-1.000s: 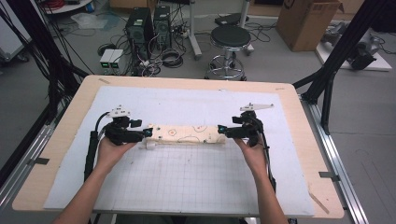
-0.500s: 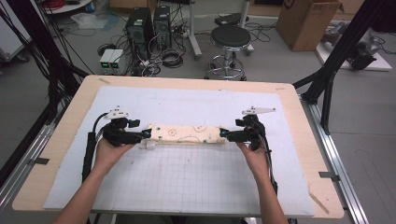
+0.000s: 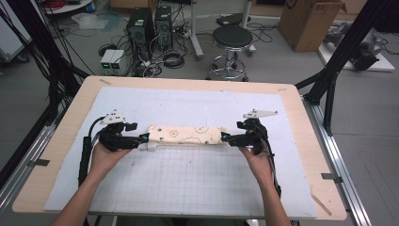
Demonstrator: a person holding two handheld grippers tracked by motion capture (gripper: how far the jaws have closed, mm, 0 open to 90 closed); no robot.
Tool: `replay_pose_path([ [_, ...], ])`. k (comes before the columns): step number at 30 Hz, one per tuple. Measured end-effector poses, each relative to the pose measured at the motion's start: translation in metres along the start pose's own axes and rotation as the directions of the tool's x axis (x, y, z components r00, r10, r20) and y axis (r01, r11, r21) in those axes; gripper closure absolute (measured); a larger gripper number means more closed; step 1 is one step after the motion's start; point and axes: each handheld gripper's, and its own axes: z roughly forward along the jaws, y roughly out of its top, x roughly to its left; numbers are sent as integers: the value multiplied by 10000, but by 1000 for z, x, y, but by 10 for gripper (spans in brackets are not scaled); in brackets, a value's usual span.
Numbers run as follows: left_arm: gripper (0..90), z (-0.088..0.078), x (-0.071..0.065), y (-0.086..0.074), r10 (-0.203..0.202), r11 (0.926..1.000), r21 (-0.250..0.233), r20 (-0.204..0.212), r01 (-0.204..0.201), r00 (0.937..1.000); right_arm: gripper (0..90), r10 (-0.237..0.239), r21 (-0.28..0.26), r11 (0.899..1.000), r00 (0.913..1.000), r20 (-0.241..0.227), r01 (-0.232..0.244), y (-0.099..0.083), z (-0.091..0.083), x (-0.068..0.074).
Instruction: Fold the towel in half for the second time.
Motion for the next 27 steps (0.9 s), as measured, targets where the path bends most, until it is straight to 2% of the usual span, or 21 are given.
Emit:
replay_pose_path([
  [9,285,-9,-2,-6,280,9996,-8,-66,-281,9996,125,-120,-38,9999,9999,41,120,-11,-9,3],
  [17,285,-17,-2,-15,304,9995,81,-212,-302,9993,124,-306,-134,9994,9995,68,307,-19,-17,5],
  [23,282,-23,-10,-15,693,9976,72,-246,-692,9973,123,-196,-159,9997,9998,71,197,-25,-23,5],
  [27,281,-27,-14,-16,788,9969,-25,-195,-789,9967,124,-209,-173,9996,9998,60,210,-29,-27,6],
])
